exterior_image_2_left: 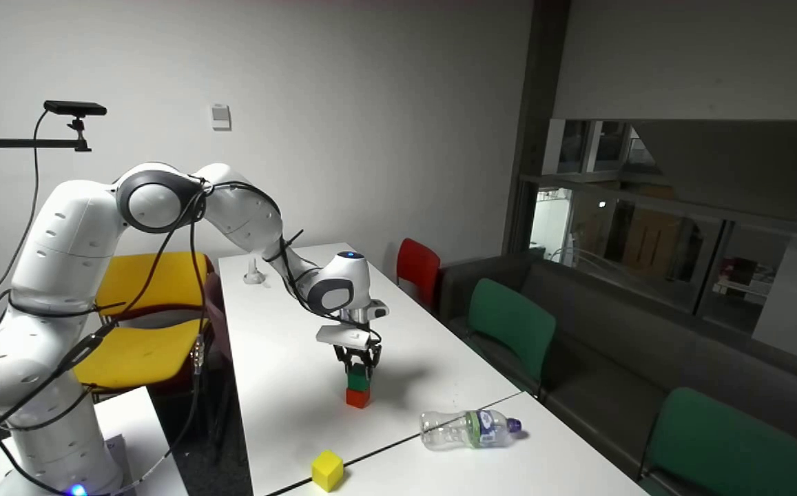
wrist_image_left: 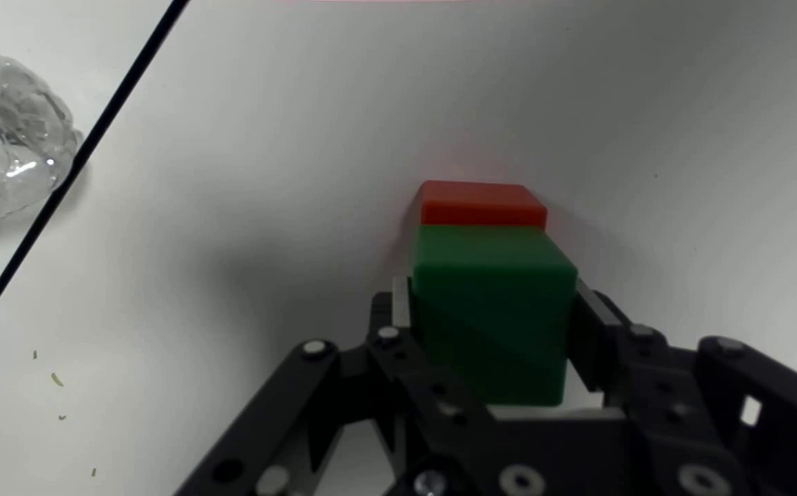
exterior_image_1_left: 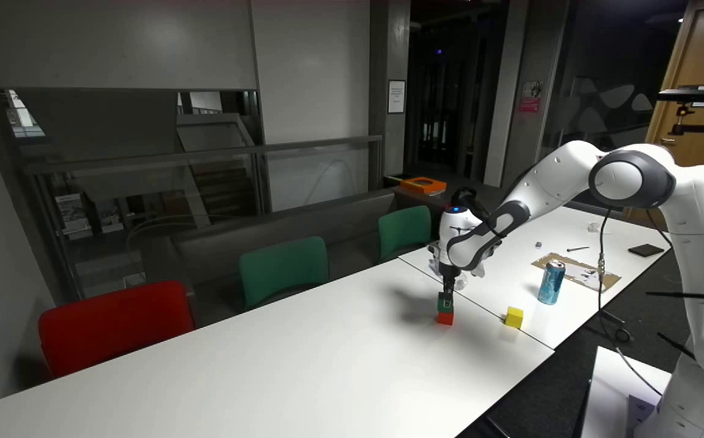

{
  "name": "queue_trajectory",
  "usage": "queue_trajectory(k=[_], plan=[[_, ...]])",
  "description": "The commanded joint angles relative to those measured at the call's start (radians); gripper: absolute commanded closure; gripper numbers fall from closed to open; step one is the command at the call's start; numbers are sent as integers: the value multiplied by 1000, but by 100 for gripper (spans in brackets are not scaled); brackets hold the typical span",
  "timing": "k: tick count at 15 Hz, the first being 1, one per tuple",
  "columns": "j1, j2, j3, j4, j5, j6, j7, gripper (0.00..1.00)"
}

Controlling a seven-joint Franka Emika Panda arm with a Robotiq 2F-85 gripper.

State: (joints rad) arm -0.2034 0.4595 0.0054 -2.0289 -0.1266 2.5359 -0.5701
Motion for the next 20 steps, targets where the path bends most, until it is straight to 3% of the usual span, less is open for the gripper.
queue_trajectory(k=[1, 6, 7, 20], plan=[[0, 0, 0, 2, -1, -3, 1, 44], [1, 0, 1, 2, -1, -3, 1, 44], [1, 0, 1, 2, -1, -3, 1, 69], [-8, 44, 7, 53, 21, -53, -2, 69]])
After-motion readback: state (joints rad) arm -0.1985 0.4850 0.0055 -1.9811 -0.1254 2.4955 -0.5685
